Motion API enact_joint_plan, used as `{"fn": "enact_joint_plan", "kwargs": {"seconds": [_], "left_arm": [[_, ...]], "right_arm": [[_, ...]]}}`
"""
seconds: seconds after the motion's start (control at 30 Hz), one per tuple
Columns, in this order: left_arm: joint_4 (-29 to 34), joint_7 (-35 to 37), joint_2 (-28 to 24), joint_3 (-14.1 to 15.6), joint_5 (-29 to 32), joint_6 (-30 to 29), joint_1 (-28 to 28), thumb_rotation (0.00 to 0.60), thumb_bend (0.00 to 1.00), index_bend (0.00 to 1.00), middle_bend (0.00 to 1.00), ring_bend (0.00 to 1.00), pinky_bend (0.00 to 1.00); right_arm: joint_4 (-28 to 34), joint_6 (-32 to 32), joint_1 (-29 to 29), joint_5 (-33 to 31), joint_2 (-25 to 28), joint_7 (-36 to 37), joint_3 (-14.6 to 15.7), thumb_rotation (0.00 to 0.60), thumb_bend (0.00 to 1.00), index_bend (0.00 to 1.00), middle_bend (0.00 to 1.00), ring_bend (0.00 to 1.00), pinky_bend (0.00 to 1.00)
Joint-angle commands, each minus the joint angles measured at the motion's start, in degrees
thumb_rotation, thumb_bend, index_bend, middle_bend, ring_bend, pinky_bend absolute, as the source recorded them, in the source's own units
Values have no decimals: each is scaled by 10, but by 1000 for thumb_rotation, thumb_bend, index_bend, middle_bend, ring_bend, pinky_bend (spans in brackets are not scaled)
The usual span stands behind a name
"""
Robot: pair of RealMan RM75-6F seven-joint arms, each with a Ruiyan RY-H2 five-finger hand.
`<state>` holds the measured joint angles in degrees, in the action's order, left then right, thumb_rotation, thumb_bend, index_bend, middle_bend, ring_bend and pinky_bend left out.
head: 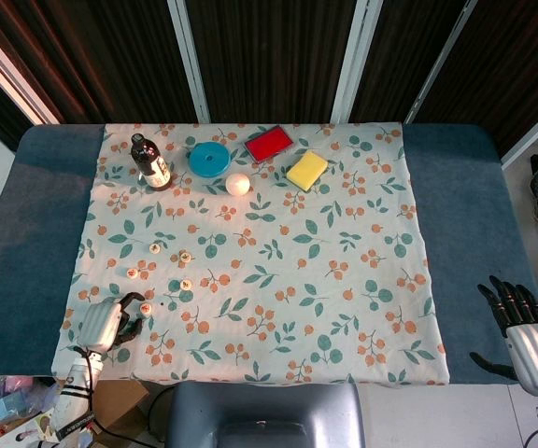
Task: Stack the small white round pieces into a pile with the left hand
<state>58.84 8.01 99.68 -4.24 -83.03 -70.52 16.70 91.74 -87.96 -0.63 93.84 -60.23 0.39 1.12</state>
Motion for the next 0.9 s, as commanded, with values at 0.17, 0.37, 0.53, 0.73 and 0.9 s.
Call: {"fn": "enact_joint_plan", "kwargs": {"seconds": [0.17,0.37,0.53,0.73,0.9], "left_arm": [[-3,-6,8,-2,4,1,6,600,411,387,1000,1000,1000],[0,-12,10,0,5,4,9,600,412,401,1000,1000,1000],[-4,-17,13,-1,10,8,12,600,412,428,1000,1000,1000],[-5,-17,14,-2,12,6,13,600,412,464,1000,1000,1000],[-4,-16,12,-5,13,4,16,600,410,492,1000,1000,1000]], "right_arm": [[0,-2,1,-1,1,2,0,600,118,0,0,0,0],[-1,-2,1,-1,2,4,-1,600,118,0,0,0,0],[-1,-3,1,-2,2,7,-1,600,118,0,0,0,0],[-1,-3,1,-2,2,4,-1,600,118,0,0,0,0],[0,-2,1,-3,1,2,-1,600,118,0,0,0,0]]}}
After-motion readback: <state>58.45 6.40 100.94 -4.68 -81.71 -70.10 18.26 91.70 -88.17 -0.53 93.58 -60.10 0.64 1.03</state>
